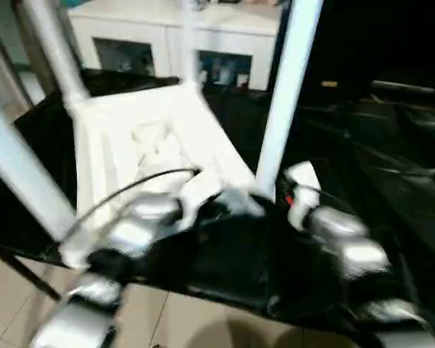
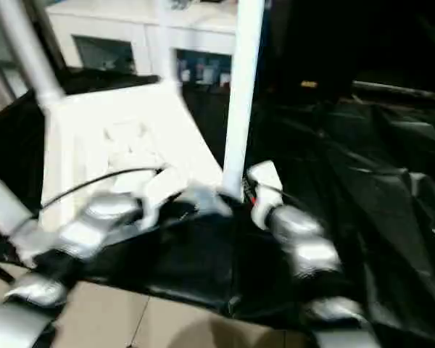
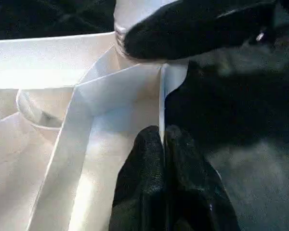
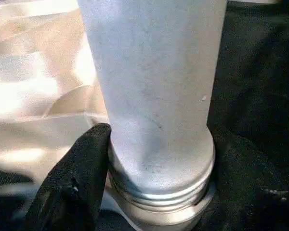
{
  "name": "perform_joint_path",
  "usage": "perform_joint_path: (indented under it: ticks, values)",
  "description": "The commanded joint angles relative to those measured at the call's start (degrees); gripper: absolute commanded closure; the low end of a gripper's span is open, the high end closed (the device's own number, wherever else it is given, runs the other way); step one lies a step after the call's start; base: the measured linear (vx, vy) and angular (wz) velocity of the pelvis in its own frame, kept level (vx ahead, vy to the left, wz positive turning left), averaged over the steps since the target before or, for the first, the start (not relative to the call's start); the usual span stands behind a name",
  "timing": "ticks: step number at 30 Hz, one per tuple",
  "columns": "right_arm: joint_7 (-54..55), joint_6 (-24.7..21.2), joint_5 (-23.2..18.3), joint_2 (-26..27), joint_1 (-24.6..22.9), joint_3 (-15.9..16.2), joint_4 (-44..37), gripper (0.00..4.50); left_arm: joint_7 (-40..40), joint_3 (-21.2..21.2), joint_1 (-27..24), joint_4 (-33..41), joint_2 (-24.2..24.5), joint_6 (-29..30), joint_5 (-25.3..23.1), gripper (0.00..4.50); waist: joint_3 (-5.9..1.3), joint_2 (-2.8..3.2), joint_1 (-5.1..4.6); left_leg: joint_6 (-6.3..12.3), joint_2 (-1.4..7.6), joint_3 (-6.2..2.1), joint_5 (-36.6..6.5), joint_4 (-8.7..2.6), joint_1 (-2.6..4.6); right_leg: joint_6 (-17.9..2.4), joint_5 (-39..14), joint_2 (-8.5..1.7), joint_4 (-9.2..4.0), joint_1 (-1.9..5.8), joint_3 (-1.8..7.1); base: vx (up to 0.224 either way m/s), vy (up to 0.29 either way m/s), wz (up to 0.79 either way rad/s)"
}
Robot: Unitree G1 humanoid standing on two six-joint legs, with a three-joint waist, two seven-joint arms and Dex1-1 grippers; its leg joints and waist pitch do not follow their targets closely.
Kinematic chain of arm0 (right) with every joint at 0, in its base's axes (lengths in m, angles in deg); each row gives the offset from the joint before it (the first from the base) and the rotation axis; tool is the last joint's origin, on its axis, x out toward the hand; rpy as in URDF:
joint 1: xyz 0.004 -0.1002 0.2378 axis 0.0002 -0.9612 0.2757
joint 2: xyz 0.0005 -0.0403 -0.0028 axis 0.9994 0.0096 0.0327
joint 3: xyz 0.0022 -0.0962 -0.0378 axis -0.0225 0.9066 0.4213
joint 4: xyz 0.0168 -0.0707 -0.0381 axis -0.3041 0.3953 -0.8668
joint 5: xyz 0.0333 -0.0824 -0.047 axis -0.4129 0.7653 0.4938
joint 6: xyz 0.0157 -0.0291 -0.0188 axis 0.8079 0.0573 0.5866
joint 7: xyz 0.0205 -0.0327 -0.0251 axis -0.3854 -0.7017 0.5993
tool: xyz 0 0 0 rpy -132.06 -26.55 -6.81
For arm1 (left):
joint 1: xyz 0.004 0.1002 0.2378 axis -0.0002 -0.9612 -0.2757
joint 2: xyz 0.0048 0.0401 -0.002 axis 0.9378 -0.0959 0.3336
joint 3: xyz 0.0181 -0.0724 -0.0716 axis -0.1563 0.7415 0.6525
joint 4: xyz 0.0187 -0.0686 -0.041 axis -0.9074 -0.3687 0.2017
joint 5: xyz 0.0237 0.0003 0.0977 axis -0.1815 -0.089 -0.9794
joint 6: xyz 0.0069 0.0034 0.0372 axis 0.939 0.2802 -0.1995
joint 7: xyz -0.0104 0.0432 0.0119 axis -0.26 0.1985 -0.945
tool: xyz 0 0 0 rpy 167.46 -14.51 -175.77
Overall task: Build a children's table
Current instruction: Rotate leg to tighten
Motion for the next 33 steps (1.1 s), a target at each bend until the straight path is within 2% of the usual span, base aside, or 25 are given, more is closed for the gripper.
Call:
perform_joint_path:
  ticks: [1, 3, 5, 6, 9, 11, 14, 15, 20, 23, 26, 28, 29, 33]
  values:
    - [3.71, -1.27, 2.18, 1.01, -0.54, 0.32, 2.52, 1.75, 1.15, -0.73, 0.92, -0.01, -1.9, 0.13, 0.35, 4.5, -3.55, -0.55, 0.12, 0.85, 0.82, -0.55, -14.98, -4.15, 0.49, -6.44, -25.72, -3.53, -5.97, 2.47, 2.18, 0.0, 0.0, 0.0]
    - [1.99, 0.24, 2.92, 2.81, -0.62, 2.3, 1.37, 1.75, 1.15, -1.87, 1.28, -0.4, -2.89, 0.0, -0.3, 4.5, -3.72, -0.48, 0.19, 1.51, 0.91, -0.51, -13.91, -4.14, 0.27, -7.92, -20.81, -3.45, -5.46, 2.68, 2.26, 0.0, 0.0, 0.0]
    - [-0.63, 2.37, 3.0, 3.4, -0.75, 3.8, 0.4, 1.75, 0.64, -2.01, 1.47, -0.94, -3.15, -0.56, -0.47, 4.5, -3.69, -0.49, 0.16, 1.72, 0.94, -0.4, -13.6, -4.11, 0.21, -8.66, -18.88, -3.4, -5.29, 2.68, 2.3, 0.0, 0.0, 0.0]
    - [-1.71, 2.83, 2.3, 3.57, -0.79, 3.67, 0.14, 1.2, 0.4, -1.97, 1.48, -1.01, -3.1, -0.74, -0.45, 4.5, -3.8, -0.54, 0.21, 2.13, 0.91, -0.35, -12.79, -4.02, 0.16, -9.5, -16.61, -3.42, -5.01, 2.94, 2.35, 0.0, 0.0, 0.0]
    - [-4.17, 3.02, 0.23, 3.22, -0.54, 3.15, -0.86, 0.99, -0.5, -1.69, 1.38, -1.06, -2.29, -1.12, -0.23, 4.5, -3.69, -0.6, 0.2, 2.73, 0.87, -0.29, -12.88, -3.99, 0.14, -10.06, -16.67, -3.44, -5.02, 3.04, 2.34, 0.0, 0.0, 0.0]
    - [-6.98, 3.05, -0.52, 2.19, -0.5, 3.38, -1.57, 0.7, -1.48, -1.46, 1.17, -0.77, -1.52, -1.4, 0.22, 4.5, -3.71, -0.73, 0.24, 2.8, 0.9, -0.28, -12.79, -3.99, 0.18, -9.97, -17.03, -3.45, -5.03, 3.08, 2.32, 0.0, 0.0, 0.0]
    - [-16.54, 3.66, -0.2, -2.05, -1.0, 5.93, -3.29, 0.56, -5.22, -0.92, 0.2, 0.54, 0.66, -2.83, 1.63, 4.5, -3.73, -0.79, 0.43, 3.48, 0.95, -0.29, -12.45, -3.88, 0.04, -10.09, -16.52, -3.55, -4.94, 3.24, 2.36, 0.0, 0.0, 0.0]
    - [-19.24, 3.71, 0.02, -3.42, -1.22, 6.69, -3.65, 0.36, -6.76, -0.91, -0.25, 1.11, 1.38, -3.97, 2.06, 4.5, -3.76, -0.86, 0.49, 3.83, 1.0, -0.33, -11.97, -3.87, -0.11, -10.35, -15.61, -3.51, -4.81, 3.41, 2.3, 0.0, 0.0, 0.0]
    - [-29.99, 1.64, -1.59, -9.09, -1.18, 6.84, -4.11, 0.36, -15.73, -0.43, -2.81, 4.65, 5.15, -4.48, 5.11, 4.5, -3.8, -0.85, 0.44, 4.47, 1.13, -0.29, -11.33, -3.74, -0.06, -11.37, -15.17, -3.67, -4.61, 3.45, 2.31, 0.0, 0.0, 0.0]
    - [-34.91, -0.02, -2.81, -11.26, -1.52, 7.02, -5.1, 0.36, -19.41, -0.18, -3.93, 6.63, 6.88, -4.59, 6.75, 4.5, -3.69, -0.73, 0.39, 4.57, 1.33, -0.24, -11.39, -3.82, 0.05, -12.26, -14.17, -3.47, -4.47, 3.2, 2.35, 0.0, 0.0, 0.0]
    - [-38.66, -0.97, -3.76, -12.91, -1.87, 7.42, -5.6, 0.36, -22.47, 0.07, -4.89, 8.21, 8.37, -4.82, 8.1, 4.5, -3.65, -0.69, 0.7, 4.46, 1.42, -0.16, -11.96, -3.86, 0.11, -12.35, -14.92, -3.46, -4.47, 3.2, 2.31, 0.0, 0.0, 0.0]
    - [-39.65, -0.84, -3.85, -13.2, -1.92, 7.38, -5.48, 0.36, -23.66, 0.24, -5.44, 9.17, 8.97, -4.41, 8.73, 4.5, -3.81, -0.65, 1.07, 4.27, 1.53, -0.13, -10.97, -3.78, 0.16, -12.56, -13.61, -3.52, -4.21, 3.17, 2.4, 0.0, 0.0, 0.0]
    - [-39.97, -0.82, -3.9, -13.29, -1.91, 7.37, -5.42, 0.61, -23.97, 0.27, -5.57, 9.4, 9.12, -4.31, 8.9, 4.5, -3.84, -0.69, 1.17, 4.22, 1.5, -0.09, -10.57, -3.75, 0.18, -12.68, -12.95, -3.53, -4.12, 3.17, 2.43, 0.0, 0.0, 0.0]
    - [-41.4, -0.92, -3.91, -13.42, -1.99, 7.5, -5.19, 0.9, -24.6, 0.61, -6.46, 10.47, 9.75, -3.73, 9.15, 4.5, -3.85, -0.79, 1.55, 4.09, 1.45, -0.03, -10.0, -3.73, 0.19, -12.67, -12.46, -3.5, -4.02, 3.17, 2.42, 0.0, 0.0, 0.0]
